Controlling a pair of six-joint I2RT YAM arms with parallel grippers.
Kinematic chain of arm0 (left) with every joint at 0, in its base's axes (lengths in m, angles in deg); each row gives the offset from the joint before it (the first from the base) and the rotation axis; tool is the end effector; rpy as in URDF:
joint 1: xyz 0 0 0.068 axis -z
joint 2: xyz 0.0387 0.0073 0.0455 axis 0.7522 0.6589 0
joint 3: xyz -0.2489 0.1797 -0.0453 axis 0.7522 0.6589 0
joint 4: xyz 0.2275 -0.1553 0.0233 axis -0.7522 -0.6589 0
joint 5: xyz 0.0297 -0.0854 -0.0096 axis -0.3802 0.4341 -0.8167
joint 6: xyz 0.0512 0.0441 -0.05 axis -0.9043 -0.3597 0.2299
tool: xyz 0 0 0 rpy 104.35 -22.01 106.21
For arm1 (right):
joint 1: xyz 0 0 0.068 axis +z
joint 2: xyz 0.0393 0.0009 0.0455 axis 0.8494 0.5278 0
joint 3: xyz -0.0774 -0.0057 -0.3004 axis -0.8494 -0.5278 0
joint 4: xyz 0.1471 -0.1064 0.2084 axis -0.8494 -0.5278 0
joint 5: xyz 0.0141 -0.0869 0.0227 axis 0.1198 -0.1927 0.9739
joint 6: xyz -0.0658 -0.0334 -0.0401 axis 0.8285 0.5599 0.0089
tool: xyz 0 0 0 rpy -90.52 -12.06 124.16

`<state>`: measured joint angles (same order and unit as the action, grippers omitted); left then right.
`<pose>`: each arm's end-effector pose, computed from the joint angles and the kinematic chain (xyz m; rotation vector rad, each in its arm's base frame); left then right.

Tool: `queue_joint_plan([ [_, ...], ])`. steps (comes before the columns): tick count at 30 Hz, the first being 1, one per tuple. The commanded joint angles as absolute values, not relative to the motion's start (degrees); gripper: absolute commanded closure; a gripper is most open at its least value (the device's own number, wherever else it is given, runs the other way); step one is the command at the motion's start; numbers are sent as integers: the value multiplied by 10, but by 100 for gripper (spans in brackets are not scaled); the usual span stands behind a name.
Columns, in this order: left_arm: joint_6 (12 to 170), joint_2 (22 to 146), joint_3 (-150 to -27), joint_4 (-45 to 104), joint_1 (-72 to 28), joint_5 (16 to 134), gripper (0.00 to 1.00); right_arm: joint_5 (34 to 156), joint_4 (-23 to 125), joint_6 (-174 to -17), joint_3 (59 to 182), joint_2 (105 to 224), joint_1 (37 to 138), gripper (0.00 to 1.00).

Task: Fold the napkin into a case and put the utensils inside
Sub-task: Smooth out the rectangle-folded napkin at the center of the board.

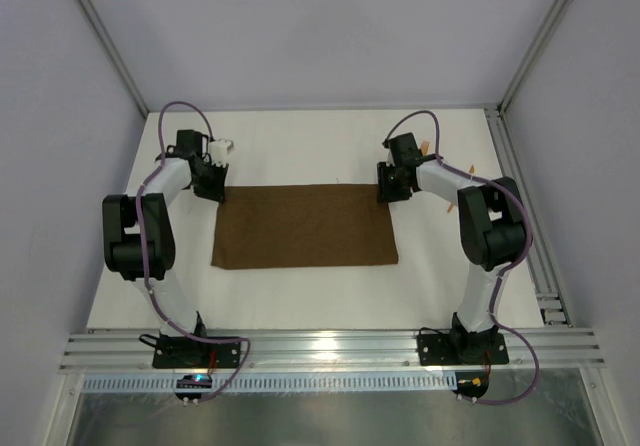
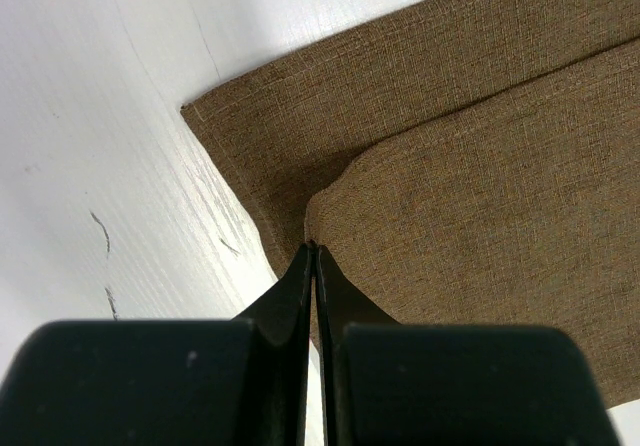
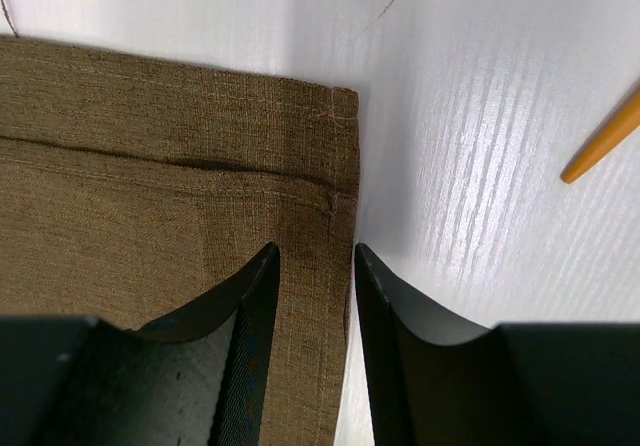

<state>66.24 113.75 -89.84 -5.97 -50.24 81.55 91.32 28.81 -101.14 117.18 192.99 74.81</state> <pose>0.4137 -0.0086 0.1871 0.3559 2.6433 -0.2721 0.4195 0.1304 0.1585 -0.1252 2.6373 0.2552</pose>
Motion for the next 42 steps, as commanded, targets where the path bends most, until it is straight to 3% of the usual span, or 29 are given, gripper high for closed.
queue_joint_plan([
  [1,665,1134,-907,-55,-500,822,100,892,300,-1013,1172,1886,755,60],
  [21,664,1135,-905,-56,-500,821,100,880,312,-1003,1192,1916,746,60],
  [29,665,1135,-906,-57,-500,821,100,900,313,-1000,1201,1948,743,68],
  [35,663,1135,-906,-58,-500,820,100,897,313,-1000,1200,1951,742,83],
  [42,664,1136,-907,-58,-500,819,100,880,305,-996,1195,1931,742,89],
])
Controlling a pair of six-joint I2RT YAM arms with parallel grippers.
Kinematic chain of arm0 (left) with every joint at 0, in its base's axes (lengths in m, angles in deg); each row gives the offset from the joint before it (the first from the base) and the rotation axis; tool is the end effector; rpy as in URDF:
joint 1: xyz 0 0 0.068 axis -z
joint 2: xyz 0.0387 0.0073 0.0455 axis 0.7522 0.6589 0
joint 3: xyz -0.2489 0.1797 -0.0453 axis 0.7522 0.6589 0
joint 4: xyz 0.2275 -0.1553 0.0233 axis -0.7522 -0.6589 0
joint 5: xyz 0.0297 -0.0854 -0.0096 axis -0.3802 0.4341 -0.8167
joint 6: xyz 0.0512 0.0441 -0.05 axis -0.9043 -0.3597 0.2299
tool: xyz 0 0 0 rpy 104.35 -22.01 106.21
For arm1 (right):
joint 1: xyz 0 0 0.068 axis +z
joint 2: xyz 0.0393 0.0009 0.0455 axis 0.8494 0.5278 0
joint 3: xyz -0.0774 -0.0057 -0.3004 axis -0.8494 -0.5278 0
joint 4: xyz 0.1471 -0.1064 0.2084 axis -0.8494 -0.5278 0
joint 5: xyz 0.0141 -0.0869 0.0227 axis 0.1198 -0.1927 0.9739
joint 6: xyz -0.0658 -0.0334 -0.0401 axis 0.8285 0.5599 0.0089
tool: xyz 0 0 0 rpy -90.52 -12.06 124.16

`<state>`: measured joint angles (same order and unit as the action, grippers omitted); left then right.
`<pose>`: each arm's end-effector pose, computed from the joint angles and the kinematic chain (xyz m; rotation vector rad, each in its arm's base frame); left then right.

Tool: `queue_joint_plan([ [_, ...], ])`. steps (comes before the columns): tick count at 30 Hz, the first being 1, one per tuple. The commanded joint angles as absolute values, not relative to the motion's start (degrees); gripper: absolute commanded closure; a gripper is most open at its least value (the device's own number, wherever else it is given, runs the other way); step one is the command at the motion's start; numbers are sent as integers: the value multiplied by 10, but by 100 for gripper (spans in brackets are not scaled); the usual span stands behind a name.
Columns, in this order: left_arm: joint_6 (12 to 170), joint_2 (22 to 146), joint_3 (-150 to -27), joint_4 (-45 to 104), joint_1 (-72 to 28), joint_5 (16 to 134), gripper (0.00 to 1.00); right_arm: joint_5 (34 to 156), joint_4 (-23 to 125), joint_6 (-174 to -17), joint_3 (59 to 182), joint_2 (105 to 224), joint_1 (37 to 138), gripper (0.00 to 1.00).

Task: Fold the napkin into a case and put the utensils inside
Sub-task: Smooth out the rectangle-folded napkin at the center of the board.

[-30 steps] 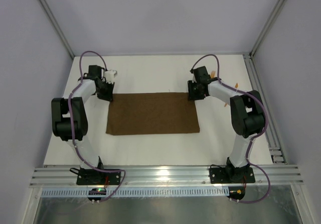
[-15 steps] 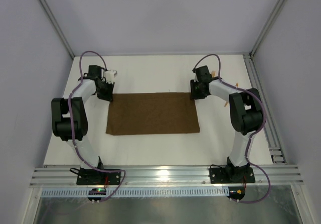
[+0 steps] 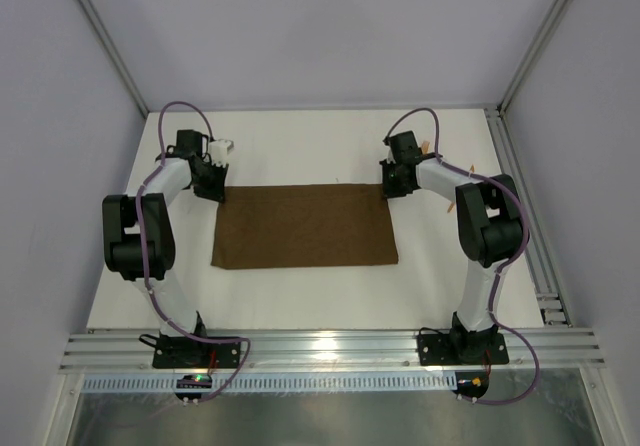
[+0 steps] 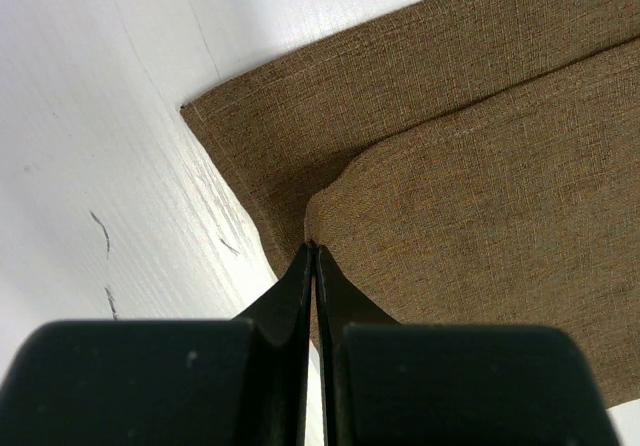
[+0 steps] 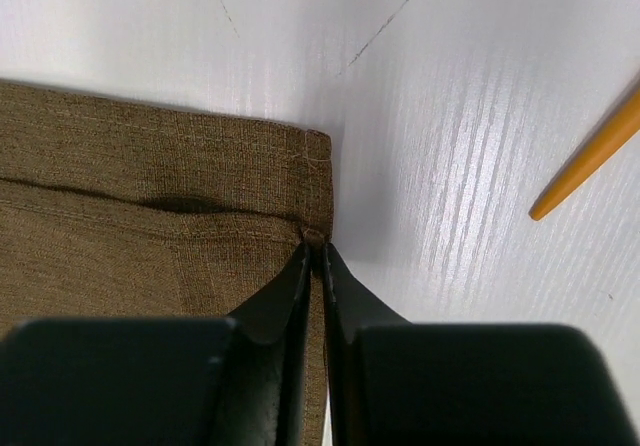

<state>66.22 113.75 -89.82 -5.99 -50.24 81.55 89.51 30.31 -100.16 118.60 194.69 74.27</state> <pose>0.4136 -0.0086 0.1870 0.3563 2.6439 -0.2721 0.4316 0.1272 0.1557 -0.1234 2.6104 0.2108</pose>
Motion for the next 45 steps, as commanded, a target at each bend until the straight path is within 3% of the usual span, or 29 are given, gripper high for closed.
queue_joint_plan([
  [1,664,1136,-907,-58,-500,820,100,880,305,-996,1193,1928,743,92],
  [3,663,1136,-907,-58,-500,820,100,857,306,-994,1188,1919,744,97],
  [13,664,1131,-909,-58,-500,820,100,822,298,-985,1189,1901,756,97],
  [18,664,1130,-909,-59,-500,823,100,835,292,-988,1188,1902,758,87],
  [25,667,1135,-909,-58,-500,825,100,835,295,-999,1183,1905,776,86],
  [34,666,1135,-909,-58,-500,825,100,806,289,-1000,1181,1895,791,77],
  [38,667,1136,-909,-57,-500,825,100,805,290,-999,1181,1893,797,79],
  [41,666,1136,-909,-58,-500,825,100,801,291,-999,1181,1893,799,90],
  [45,666,1136,-909,-58,-501,826,100,795,286,-1000,1184,1891,800,89],
])
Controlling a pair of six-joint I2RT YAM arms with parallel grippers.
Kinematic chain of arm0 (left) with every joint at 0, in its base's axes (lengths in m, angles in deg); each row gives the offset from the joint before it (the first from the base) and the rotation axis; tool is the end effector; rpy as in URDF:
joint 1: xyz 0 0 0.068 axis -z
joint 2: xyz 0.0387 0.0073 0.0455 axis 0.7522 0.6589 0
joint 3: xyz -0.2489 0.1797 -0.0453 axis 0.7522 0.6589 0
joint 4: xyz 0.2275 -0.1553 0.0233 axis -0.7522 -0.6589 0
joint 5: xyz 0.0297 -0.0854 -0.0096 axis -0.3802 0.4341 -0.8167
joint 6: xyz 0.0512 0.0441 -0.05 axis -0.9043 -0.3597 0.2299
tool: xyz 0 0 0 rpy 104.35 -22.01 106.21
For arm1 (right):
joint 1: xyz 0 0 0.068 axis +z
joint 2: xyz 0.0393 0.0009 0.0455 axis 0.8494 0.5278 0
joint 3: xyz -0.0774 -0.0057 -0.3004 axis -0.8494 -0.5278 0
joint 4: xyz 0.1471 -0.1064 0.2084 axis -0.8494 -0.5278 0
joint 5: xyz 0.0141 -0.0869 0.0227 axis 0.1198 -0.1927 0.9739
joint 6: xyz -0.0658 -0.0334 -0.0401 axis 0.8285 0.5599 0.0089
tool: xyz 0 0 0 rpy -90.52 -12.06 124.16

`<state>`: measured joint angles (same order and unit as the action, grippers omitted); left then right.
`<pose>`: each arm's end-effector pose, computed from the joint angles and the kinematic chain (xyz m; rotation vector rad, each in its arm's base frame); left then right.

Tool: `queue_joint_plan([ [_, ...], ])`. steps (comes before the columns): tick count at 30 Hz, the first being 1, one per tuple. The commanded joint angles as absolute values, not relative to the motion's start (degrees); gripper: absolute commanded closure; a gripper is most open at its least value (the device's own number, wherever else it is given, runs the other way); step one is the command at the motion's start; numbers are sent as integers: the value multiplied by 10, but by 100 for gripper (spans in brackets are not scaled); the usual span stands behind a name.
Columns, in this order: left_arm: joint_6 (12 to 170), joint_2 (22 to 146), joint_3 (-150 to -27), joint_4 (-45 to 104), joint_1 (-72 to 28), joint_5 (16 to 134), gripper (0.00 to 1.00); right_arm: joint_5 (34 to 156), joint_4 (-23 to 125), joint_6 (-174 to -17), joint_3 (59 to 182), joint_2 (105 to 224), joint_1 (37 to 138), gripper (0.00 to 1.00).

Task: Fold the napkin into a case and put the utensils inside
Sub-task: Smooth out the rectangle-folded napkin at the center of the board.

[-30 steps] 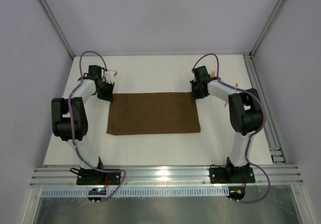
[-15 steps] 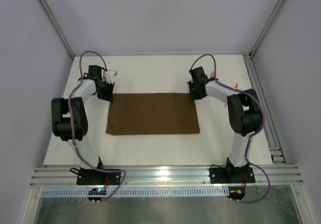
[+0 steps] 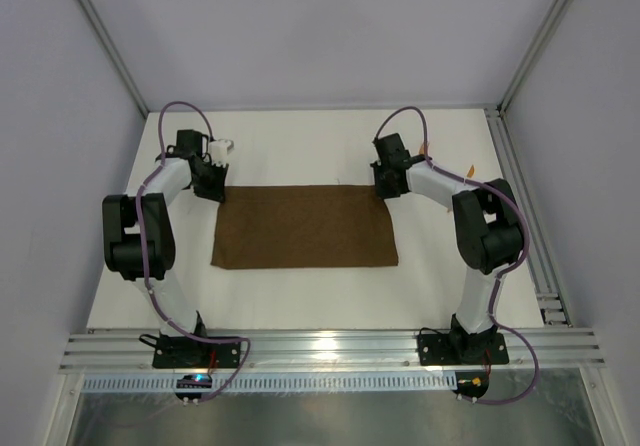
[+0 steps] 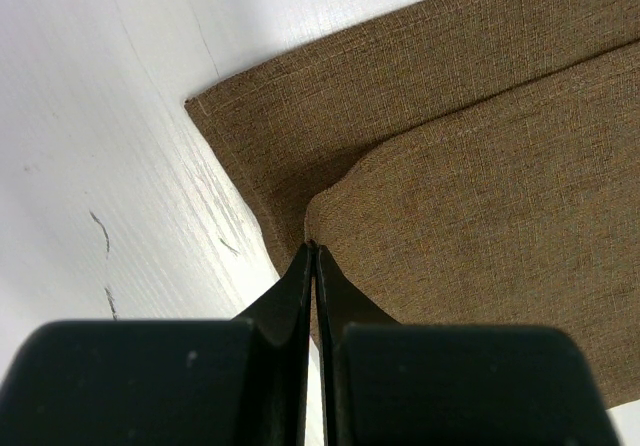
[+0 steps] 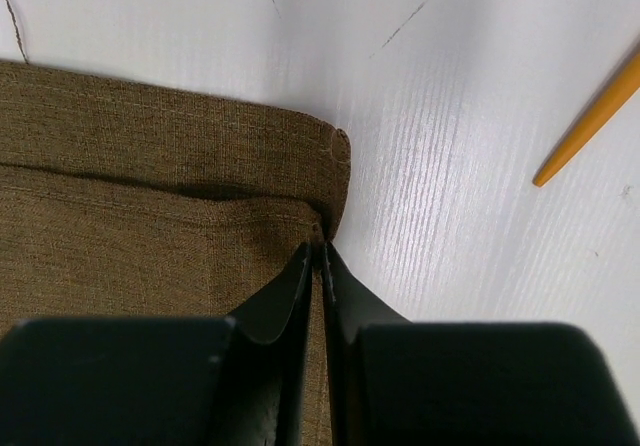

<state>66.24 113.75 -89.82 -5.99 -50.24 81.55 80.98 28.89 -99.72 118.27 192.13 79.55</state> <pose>0.4136 -0.0086 0.1870 0.3559 2.6440 -0.2722 0.4156 0.1536 0.1714 -0.1954 2.5672 0.0577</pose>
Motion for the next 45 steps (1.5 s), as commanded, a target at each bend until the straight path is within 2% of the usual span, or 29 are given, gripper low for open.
queue_joint_plan([
  [1,666,1136,-909,-58,-500,826,100,797,286,-997,1184,1891,800,88],
  [4,666,1137,-910,-59,-500,826,100,805,285,-994,1188,1897,801,85],
  [7,666,1136,-910,-59,-500,827,100,808,278,-994,1193,1906,803,77],
  [19,665,1137,-909,-58,-500,827,100,770,283,-1001,1162,1878,827,75],
  [28,663,1136,-907,-60,-500,825,100,754,295,-978,1193,1922,812,76],
  [32,663,1136,-906,-58,-501,825,100,753,298,-970,1204,1936,809,83],
  [33,664,1136,-906,-58,-500,825,100,754,300,-970,1205,1937,810,92],
  [34,664,1136,-906,-58,-500,826,100,754,301,-970,1203,1938,810,96],
  [45,677,1104,-910,-45,-509,824,100,807,338,-984,1176,1868,770,97],
])
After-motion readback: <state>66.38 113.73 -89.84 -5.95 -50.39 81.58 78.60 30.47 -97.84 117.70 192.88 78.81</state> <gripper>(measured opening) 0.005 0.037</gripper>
